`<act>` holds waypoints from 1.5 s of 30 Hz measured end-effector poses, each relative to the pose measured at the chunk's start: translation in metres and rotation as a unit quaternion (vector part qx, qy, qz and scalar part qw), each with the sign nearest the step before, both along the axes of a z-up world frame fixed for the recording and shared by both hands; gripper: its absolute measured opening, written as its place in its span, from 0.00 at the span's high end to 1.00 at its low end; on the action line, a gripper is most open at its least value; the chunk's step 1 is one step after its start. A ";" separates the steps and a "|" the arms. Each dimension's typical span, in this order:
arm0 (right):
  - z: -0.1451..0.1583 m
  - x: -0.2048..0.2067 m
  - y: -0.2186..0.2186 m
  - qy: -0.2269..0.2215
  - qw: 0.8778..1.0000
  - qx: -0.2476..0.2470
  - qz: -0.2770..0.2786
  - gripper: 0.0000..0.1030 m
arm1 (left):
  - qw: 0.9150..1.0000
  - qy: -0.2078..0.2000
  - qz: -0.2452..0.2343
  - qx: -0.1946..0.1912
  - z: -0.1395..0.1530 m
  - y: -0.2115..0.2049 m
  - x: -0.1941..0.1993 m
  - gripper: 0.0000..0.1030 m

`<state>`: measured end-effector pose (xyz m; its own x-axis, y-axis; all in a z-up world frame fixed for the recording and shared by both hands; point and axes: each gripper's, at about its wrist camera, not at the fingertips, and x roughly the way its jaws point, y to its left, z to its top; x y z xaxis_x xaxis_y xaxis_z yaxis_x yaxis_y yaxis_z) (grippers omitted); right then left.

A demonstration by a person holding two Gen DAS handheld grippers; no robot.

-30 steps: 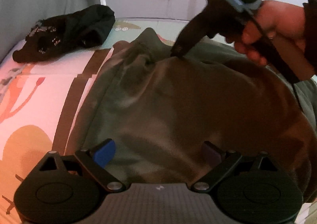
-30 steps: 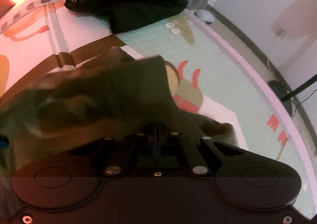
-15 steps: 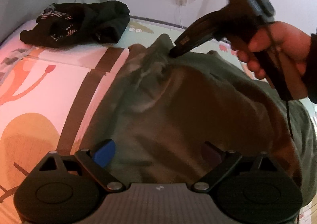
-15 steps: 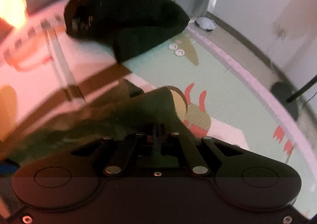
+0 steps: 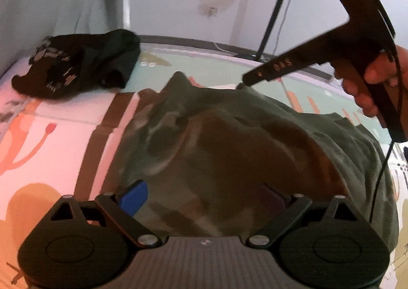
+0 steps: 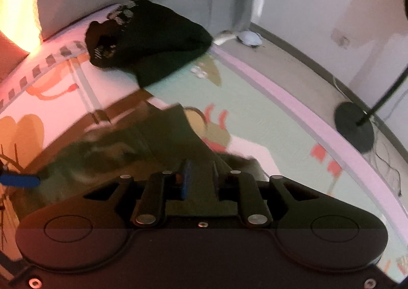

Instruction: Fold clothes

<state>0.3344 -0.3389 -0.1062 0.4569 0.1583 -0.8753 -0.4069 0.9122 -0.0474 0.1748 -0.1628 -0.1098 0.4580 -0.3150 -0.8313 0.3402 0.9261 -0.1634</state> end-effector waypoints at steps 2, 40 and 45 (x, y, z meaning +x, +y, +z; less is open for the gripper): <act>0.002 -0.008 -0.017 0.003 1.000 -0.002 -0.017 0.82 | 1.000 -0.001 -0.012 -0.004 0.004 -0.007 -0.001 0.06; -0.050 -0.065 -0.181 0.073 0.997 0.000 -0.034 0.42 | 0.983 0.020 -0.184 0.010 -0.026 -0.140 -0.029 0.06; -0.060 -0.066 -0.175 0.085 0.996 -0.012 -0.016 0.50 | 0.983 0.025 -0.181 0.012 -0.027 -0.143 -0.028 0.06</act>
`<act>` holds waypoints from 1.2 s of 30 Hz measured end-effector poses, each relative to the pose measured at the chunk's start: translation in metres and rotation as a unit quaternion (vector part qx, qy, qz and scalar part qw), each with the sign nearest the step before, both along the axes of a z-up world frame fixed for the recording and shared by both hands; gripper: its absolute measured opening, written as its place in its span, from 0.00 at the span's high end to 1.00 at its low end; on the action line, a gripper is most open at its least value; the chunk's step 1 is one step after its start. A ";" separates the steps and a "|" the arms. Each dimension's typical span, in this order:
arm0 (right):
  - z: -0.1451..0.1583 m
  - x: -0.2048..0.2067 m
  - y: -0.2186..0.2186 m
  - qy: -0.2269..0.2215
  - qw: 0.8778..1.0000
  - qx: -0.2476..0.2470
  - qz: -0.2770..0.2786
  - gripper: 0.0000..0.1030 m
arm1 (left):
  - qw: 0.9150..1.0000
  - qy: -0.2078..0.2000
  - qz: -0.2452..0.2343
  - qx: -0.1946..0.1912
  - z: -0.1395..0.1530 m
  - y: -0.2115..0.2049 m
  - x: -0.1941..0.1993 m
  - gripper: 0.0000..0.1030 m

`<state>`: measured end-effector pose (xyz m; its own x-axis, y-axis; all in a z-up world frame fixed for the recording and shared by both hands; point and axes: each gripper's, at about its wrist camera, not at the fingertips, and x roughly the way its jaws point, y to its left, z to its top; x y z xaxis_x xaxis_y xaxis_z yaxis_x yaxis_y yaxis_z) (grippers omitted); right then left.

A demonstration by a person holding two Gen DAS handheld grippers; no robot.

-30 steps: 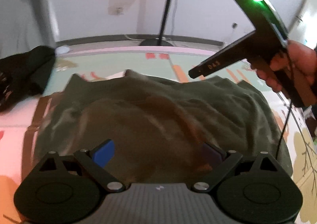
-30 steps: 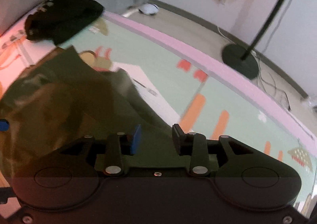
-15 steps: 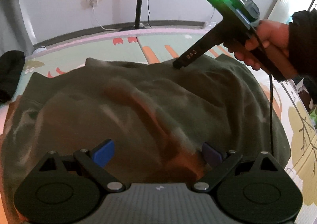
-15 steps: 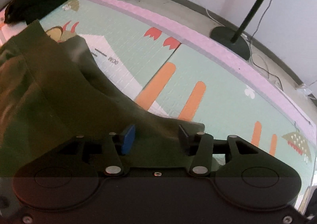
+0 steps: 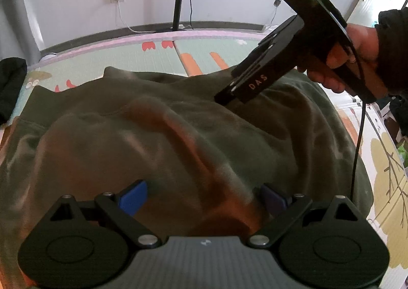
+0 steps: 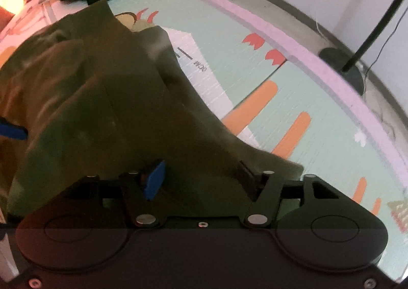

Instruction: Fold clothes

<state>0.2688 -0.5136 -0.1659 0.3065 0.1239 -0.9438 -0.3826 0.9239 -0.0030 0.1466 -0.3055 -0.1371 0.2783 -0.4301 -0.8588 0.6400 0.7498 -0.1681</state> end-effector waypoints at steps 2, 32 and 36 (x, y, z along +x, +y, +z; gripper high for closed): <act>-0.004 0.001 0.001 0.004 1.000 0.004 -0.003 0.59 | 1.000 0.000 0.001 0.001 -0.001 -0.001 -0.001 0.06; 0.015 -0.010 -0.027 -0.008 1.000 -0.006 -0.028 0.51 | 1.000 -0.002 -0.011 -0.002 0.004 -0.009 -0.008 0.06; 0.012 -0.013 -0.024 -0.013 1.000 -0.023 -0.002 0.33 | 1.000 -0.006 -0.025 -0.005 0.003 -0.011 -0.012 0.06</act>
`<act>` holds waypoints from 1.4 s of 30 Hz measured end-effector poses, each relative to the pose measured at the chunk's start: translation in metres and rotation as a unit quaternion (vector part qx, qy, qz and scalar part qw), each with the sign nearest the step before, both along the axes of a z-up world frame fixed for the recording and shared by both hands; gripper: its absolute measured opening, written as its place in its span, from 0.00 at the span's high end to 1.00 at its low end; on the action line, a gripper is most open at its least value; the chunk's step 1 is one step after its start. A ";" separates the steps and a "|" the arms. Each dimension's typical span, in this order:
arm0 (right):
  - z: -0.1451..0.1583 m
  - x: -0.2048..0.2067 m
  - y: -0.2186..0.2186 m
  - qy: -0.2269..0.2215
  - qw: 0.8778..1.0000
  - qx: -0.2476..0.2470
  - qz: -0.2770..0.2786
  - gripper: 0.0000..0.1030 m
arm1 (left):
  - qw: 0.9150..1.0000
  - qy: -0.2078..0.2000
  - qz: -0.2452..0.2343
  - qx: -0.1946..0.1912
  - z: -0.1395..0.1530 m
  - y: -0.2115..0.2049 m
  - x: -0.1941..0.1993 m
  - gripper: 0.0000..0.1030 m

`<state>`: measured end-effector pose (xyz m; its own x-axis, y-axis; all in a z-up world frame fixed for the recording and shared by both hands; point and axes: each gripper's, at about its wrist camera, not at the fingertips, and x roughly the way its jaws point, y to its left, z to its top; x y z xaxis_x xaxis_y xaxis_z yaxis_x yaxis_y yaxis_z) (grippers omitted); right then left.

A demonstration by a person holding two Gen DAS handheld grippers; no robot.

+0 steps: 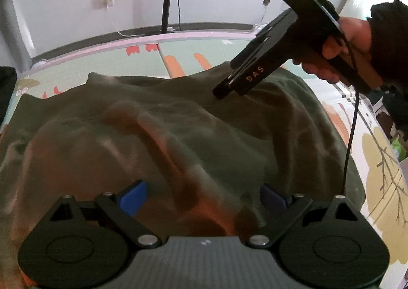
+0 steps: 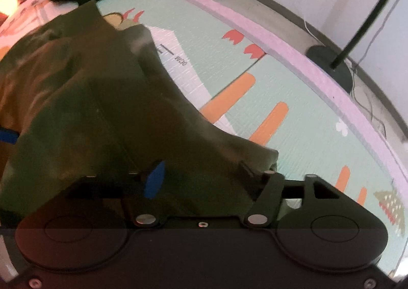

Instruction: Fold clothes

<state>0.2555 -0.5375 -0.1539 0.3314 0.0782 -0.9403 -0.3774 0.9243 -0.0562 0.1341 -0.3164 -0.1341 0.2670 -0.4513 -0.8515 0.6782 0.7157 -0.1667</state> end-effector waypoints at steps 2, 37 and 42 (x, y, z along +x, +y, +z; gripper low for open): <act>-0.004 0.001 0.003 0.002 1.000 -0.008 0.007 0.29 | 1.000 -0.002 -0.001 0.009 -0.002 -0.002 -0.001 0.06; 0.008 0.007 -0.001 -0.062 0.998 -0.031 -0.001 1.00 | 0.996 0.050 0.071 0.027 -0.011 -0.003 0.022 0.02; 0.000 0.007 -0.005 -0.028 0.999 -0.014 -0.007 1.00 | 0.995 0.057 0.075 0.026 -0.014 -0.004 0.024 0.02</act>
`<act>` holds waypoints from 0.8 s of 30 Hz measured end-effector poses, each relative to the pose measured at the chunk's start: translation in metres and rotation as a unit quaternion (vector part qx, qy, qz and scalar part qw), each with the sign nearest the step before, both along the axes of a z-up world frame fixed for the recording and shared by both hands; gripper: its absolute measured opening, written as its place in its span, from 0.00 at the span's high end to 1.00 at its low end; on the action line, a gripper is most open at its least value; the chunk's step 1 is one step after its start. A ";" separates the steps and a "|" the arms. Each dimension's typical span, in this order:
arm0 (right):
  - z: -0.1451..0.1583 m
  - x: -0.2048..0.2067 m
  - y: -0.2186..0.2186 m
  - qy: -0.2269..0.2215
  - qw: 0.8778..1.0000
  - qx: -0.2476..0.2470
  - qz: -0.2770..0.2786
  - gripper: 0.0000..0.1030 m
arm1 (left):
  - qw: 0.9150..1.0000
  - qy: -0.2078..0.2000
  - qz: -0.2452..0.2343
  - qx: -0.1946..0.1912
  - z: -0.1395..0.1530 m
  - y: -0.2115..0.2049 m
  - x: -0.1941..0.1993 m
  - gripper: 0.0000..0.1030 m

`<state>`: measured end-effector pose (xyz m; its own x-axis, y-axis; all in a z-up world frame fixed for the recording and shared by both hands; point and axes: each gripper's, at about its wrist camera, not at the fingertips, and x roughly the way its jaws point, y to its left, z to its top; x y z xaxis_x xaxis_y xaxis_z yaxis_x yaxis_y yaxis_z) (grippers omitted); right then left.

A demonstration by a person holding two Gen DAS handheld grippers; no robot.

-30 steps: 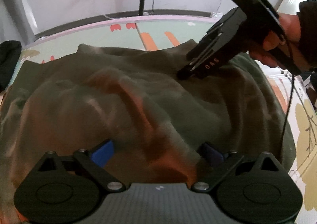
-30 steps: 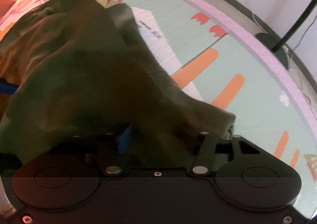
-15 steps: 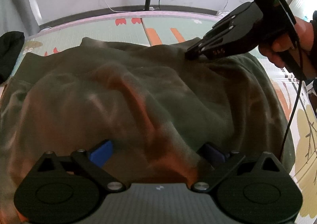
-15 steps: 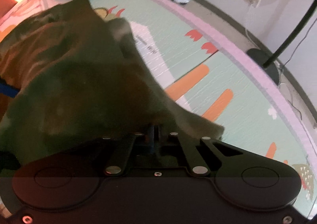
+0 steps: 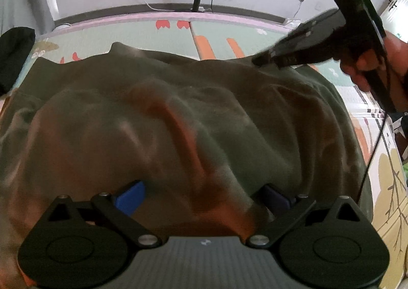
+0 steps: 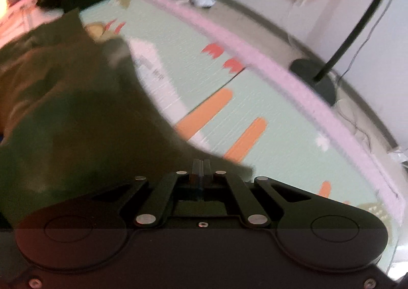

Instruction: Fold clothes

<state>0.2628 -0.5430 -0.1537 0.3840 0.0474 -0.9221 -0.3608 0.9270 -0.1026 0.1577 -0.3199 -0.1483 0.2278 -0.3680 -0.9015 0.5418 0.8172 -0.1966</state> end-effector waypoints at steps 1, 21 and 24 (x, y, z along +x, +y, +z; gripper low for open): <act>-0.004 -0.001 0.002 0.008 1.000 0.003 -0.003 1.00 | 1.000 0.002 0.001 0.000 0.000 0.000 0.001 0.01; 0.044 -0.116 -0.007 -0.031 0.976 0.150 -0.152 0.82 | 1.000 -0.026 -0.016 -0.007 0.018 0.048 -0.002 0.01; 0.038 -0.162 -0.006 -0.033 0.968 0.150 -0.197 0.73 | 0.999 -0.041 -0.024 0.014 0.019 0.062 -0.005 0.01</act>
